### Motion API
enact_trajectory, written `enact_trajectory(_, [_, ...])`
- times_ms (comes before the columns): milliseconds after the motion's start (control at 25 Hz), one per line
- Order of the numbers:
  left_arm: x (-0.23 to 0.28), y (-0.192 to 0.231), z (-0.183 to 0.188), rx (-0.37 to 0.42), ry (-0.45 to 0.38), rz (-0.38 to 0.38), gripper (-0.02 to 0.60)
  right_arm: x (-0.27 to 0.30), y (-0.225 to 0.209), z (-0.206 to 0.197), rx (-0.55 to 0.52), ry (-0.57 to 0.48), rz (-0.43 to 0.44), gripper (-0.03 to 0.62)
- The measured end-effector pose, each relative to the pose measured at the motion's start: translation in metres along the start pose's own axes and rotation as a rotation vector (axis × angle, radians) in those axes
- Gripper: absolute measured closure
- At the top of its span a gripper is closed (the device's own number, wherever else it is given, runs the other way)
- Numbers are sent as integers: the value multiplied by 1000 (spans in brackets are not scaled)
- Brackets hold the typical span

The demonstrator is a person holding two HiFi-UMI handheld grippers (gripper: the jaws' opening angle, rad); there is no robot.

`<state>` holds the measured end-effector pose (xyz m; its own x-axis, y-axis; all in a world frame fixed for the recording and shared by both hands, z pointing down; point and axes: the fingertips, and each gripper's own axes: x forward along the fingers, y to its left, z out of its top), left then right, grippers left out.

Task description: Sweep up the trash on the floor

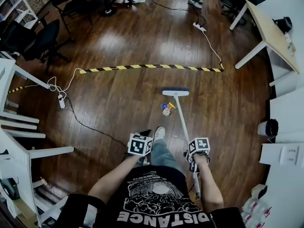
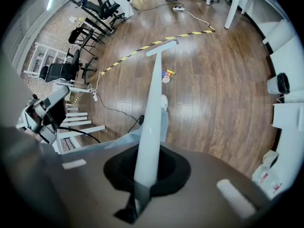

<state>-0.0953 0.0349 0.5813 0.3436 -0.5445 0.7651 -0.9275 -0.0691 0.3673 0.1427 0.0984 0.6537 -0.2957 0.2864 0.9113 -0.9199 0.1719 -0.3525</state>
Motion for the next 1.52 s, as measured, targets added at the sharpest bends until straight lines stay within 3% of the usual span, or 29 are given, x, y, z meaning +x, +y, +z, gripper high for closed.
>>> enact_trajectory(320, [-28,-33,-63,-28,6,-68,577,-26,21,-59,33,-87,11,594])
enact_trajectory(520, [-42,-55,-73,8,-26,-90,577,-27,19,-84,31,-131,13,594])
enact_trajectory(680, [-48,-70,-81,28,-47,-62,577,-25,13,-113,28,-175,46,594])
enact_trajectory(960, [-63,-126,-99,38,-95,-11,577,-30,-19,-173,-17,-237,59,594])
enact_trajectory(1240, [-84,-205,-149,65,-109,-38,576,-35,-62,-252,-58,-269,21,594])
enact_trajectory(1520, [-94,-244,-197,68,-108,-26,576,-36,-89,-298,-40,-313,32,594])
